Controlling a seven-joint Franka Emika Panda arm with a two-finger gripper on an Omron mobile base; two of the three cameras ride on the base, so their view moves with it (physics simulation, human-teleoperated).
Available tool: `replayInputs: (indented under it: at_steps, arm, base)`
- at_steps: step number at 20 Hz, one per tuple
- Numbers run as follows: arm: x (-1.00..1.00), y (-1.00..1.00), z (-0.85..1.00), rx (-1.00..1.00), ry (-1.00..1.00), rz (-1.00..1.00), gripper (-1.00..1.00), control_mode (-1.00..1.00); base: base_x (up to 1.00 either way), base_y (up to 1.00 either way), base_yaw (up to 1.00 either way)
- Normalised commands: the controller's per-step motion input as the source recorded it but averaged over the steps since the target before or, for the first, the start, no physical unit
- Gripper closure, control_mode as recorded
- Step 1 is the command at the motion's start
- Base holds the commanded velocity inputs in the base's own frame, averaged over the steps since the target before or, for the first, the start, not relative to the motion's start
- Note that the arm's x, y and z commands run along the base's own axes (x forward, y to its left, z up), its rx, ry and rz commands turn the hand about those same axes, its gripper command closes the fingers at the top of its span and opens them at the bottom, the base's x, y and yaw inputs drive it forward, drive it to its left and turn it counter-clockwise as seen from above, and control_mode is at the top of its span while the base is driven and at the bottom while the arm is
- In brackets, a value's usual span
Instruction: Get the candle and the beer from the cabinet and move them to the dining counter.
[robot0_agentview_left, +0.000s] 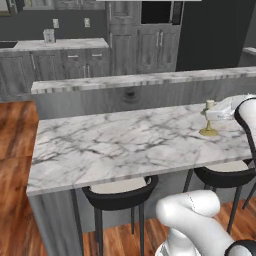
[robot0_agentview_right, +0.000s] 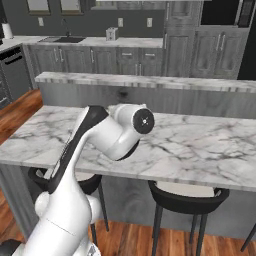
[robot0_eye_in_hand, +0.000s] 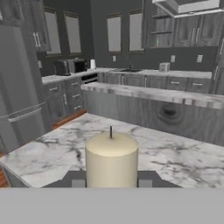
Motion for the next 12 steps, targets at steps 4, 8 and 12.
replayInputs:
  at_steps: [4,8,12]
  arm:
    - [0.62,0.30,-0.25,0.01,0.13,0.00,1.00,-1.00]
    - [0.64,0.31,-0.33,0.03,0.12,0.00,1.00,-1.00]
    - [0.59,0.09,-0.50,0.13,0.01,0.00,1.00,-1.00]
  base:
    - [0.00,0.00,0.00]
    - [0.00,0.00,0.00]
    - [0.00,0.00,0.00]
